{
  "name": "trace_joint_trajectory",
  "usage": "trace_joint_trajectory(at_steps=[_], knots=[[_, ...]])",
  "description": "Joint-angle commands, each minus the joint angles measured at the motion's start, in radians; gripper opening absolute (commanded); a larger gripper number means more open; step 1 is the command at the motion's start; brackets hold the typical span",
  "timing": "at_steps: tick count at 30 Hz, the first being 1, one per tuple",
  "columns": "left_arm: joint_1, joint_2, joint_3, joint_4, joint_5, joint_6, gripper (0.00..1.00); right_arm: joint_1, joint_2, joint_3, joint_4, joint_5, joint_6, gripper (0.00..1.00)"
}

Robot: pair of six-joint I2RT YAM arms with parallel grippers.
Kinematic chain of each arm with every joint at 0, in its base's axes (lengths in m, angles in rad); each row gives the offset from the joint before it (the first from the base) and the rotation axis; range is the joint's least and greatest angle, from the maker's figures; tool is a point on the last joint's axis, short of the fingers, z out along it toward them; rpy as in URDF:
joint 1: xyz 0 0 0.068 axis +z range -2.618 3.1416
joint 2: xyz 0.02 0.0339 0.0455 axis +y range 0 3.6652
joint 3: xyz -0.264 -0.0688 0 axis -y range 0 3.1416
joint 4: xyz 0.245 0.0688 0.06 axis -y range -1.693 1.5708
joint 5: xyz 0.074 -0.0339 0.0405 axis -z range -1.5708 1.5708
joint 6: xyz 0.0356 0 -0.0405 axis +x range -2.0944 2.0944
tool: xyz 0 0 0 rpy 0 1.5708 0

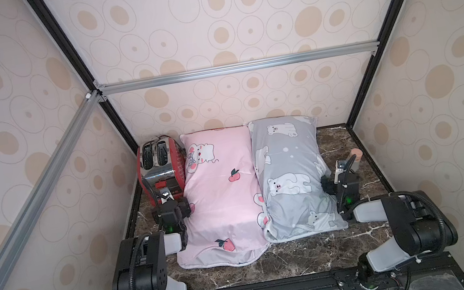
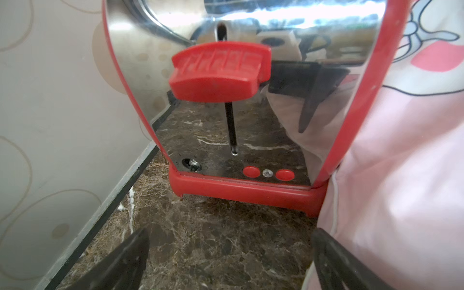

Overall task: Zip up pillowcases
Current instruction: Adjust the pillowcase at the center of the board.

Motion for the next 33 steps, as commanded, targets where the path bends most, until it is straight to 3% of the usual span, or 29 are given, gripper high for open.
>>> trace_joint_trajectory(at_steps=[1,30,33], knots=[[-0.014,0.017,0.032,0.021,0.023,0.024,0.99,0.023,0.02,0.024,0.012,-0.034,-0.014,0.99],[-0.013,0.017,0.031,0.019,0.023,0.021,0.99,0.023,0.024,0.03,0.008,-0.028,-0.011,0.99],[-0.015,-0.105,0.017,-0.038,0.007,0.029,0.99,0.023,0.003,0.015,0.044,-0.045,-0.024,0.99]])
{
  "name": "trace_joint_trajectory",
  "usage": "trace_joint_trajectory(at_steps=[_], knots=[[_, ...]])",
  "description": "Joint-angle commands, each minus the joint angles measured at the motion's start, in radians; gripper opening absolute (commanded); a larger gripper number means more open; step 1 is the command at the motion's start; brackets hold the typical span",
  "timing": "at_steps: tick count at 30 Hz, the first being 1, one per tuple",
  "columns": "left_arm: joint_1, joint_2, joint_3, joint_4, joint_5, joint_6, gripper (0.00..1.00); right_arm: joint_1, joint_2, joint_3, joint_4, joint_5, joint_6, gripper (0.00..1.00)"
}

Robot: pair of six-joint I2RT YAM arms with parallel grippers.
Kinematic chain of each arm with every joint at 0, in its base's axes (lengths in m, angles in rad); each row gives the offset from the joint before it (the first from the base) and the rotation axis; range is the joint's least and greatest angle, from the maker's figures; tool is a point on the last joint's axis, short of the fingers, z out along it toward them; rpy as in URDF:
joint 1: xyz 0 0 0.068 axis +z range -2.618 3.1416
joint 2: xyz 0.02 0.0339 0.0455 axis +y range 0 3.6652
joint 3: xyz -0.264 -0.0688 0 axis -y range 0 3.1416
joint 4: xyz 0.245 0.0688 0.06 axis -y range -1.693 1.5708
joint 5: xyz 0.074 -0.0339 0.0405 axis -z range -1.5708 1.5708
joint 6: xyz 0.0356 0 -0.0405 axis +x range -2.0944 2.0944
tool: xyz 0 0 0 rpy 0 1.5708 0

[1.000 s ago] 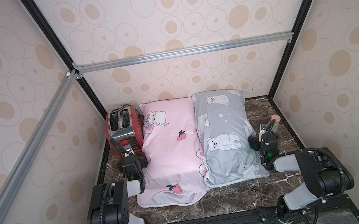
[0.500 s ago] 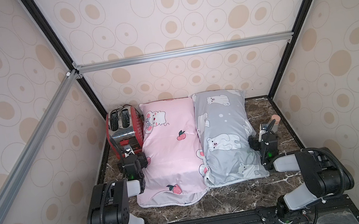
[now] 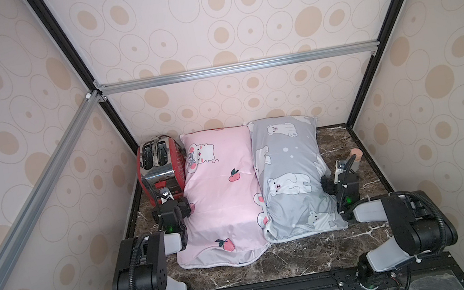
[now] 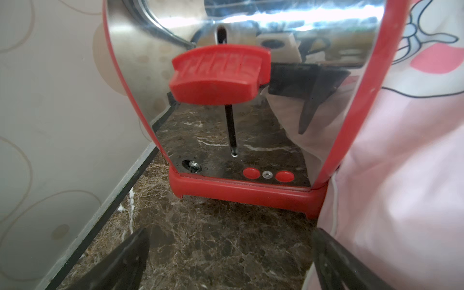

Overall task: Zip up pillowcases
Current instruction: Adjust the pillowcase at the center of the board.

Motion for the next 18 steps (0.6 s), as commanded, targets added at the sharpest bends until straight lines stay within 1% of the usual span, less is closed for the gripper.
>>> trace_joint_trajectory(at_steps=[1,2,3,4,6,7,9,10,11,13,14,15,16,17,18], knots=[[-0.02,-0.176,0.016,-0.112,-0.023,0.028,0.99,0.027,-0.041,0.028,-0.02,-0.05,-0.033,0.99],[-0.032,-0.257,0.018,-0.189,-0.066,0.033,0.99,0.034,-0.089,0.053,-0.117,-0.042,-0.031,0.99],[-0.053,-0.336,0.024,-0.268,-0.125,0.035,0.99,0.043,-0.158,0.109,-0.306,-0.019,-0.003,0.99],[-0.075,-0.412,0.037,-0.341,-0.154,0.038,0.99,0.048,-0.219,0.176,-0.522,-0.005,0.041,0.99],[-0.128,-0.533,0.069,-0.49,-0.192,0.051,0.99,0.06,-0.304,0.256,-0.797,0.025,0.108,0.99],[-0.165,-0.586,0.098,-0.589,-0.217,0.039,0.99,0.065,-0.349,0.284,-0.9,0.012,0.133,0.99],[-0.243,-0.663,0.143,-0.732,-0.263,-0.007,0.99,0.082,-0.42,0.325,-1.056,-0.068,0.163,0.99],[-0.289,-0.687,0.173,-0.808,-0.269,-0.036,0.99,0.102,-0.447,0.35,-1.124,-0.107,0.182,0.99],[-0.338,-0.7,0.196,-0.861,-0.279,-0.06,0.99,0.129,-0.463,0.373,-1.175,-0.144,0.19,0.99],[-0.467,-0.685,0.267,-0.977,-0.277,-0.114,0.99,0.224,-0.475,0.422,-1.249,-0.21,0.2,0.99],[-0.529,-0.657,0.3,-1.026,-0.275,-0.136,0.99,0.284,-0.465,0.453,-1.276,-0.27,0.192,1.0],[-0.606,-0.618,0.332,-1.059,-0.281,-0.155,0.99,0.336,-0.438,0.493,-1.31,-0.355,0.185,1.0],[-0.677,-0.578,0.345,-1.068,-0.28,-0.172,0.99,0.386,-0.397,0.536,-1.339,-0.429,0.196,1.0],[-0.721,-0.539,0.343,-1.049,-0.276,-0.196,0.99,0.424,-0.355,0.579,-1.355,-0.48,0.217,1.0],[-0.748,-0.492,0.333,-1.01,-0.237,-0.234,0.99,0.474,-0.297,0.627,-1.368,-0.524,0.237,0.99]])
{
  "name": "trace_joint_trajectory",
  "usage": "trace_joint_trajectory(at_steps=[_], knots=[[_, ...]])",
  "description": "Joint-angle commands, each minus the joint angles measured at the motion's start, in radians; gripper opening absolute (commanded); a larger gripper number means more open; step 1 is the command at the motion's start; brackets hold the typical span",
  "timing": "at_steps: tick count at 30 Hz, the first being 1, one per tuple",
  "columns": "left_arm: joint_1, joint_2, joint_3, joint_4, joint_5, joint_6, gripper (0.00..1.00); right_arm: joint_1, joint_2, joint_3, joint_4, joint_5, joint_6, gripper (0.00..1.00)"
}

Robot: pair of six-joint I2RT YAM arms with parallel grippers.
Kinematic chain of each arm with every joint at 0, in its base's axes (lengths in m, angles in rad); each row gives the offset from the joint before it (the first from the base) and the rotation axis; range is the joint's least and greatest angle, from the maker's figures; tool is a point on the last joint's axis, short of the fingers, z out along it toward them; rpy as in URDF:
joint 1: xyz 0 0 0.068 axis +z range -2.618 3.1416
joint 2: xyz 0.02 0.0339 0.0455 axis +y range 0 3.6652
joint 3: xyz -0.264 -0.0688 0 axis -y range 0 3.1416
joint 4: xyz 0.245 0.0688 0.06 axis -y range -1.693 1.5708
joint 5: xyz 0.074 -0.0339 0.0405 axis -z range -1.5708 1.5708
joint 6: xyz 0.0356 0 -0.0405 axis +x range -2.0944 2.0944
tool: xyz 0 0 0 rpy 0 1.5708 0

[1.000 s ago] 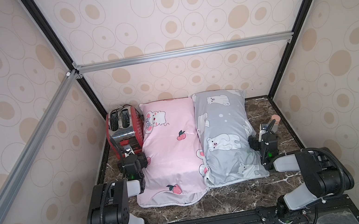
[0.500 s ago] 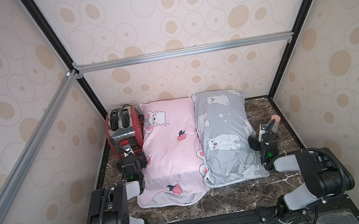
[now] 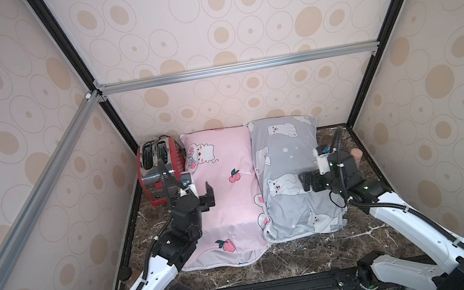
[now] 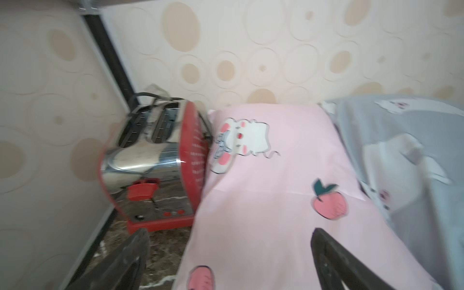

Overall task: Zip up pillowcases
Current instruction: Adjust the pillowcase at the center of the board, then pick up the pillowcase from the center of the board.

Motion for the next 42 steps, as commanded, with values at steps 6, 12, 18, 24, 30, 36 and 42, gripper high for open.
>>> trace_joint_trajectory(at_steps=[6,12,18,24,30,36,42], knots=[[-0.093,0.276,-0.053,-0.042,0.132,-0.338,0.95,0.263,0.383,0.263,-0.123,-0.288,0.106,0.96],[-0.039,0.443,-0.059,-0.026,0.093,-0.318,0.92,0.258,0.46,0.127,-0.046,-0.298,0.1,0.77],[0.071,0.573,-0.067,0.086,0.122,-0.307,0.88,0.125,0.384,-0.035,-0.169,-0.207,0.065,0.69],[0.162,0.616,-0.019,0.081,0.195,-0.271,0.84,0.073,0.161,-0.113,-0.314,-0.168,0.055,0.77],[0.192,0.581,-0.001,0.079,0.306,-0.294,0.77,0.162,0.167,-0.092,-0.147,-0.424,0.083,0.8],[0.204,0.587,0.013,0.039,0.314,-0.294,0.72,0.248,0.417,-0.008,0.091,-0.549,0.13,0.67],[0.229,0.584,-0.015,0.066,0.346,-0.316,0.67,0.278,0.59,0.017,0.352,-0.572,0.221,0.78]])
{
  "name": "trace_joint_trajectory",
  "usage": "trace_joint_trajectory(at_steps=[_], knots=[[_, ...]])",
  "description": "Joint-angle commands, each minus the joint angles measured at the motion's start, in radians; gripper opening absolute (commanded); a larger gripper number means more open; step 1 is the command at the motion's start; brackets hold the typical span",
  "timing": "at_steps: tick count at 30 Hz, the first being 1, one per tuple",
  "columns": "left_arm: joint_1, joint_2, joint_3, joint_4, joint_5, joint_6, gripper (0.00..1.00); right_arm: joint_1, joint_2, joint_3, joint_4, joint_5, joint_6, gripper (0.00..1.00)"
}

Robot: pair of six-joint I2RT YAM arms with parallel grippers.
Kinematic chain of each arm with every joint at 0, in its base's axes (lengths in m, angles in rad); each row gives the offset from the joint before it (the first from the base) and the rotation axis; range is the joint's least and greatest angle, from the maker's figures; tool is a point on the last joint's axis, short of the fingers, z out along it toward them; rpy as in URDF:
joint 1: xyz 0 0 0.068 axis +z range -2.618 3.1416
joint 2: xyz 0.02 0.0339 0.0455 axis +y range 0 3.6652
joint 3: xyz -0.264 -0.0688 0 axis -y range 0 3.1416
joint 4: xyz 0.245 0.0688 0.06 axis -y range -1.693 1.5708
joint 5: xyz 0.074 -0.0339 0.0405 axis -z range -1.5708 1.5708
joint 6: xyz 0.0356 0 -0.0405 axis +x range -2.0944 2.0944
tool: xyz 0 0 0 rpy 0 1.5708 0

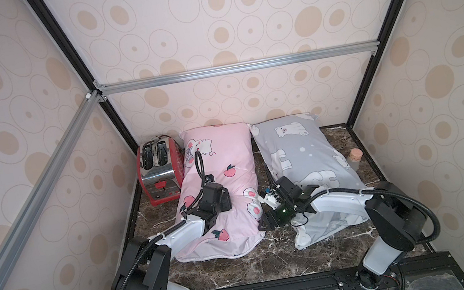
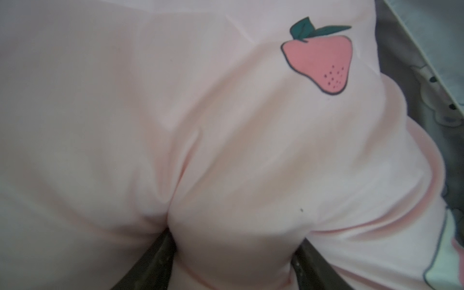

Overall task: Zip up pillowcases
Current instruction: Pick up the pillowcase from the center of the board.

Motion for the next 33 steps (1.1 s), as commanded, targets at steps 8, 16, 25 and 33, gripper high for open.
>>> trace_joint_trajectory(at_steps=[8,16,25,33], knots=[[0.043,0.066,-0.015,-0.038,-0.001,-0.043,0.65,0.05,0.109,-0.031,0.356,-0.199,0.176,0.78],[0.043,0.125,-0.014,0.02,0.015,-0.074,0.65,0.051,-0.098,-0.167,0.361,-0.239,0.275,0.69],[0.041,0.031,-0.026,-0.071,-0.036,-0.039,0.73,0.051,-0.21,-0.217,0.322,-0.186,0.31,0.64],[-0.084,-0.289,0.042,-0.338,-0.224,0.075,0.98,0.057,-0.227,-0.218,0.362,-0.214,0.398,0.51]])
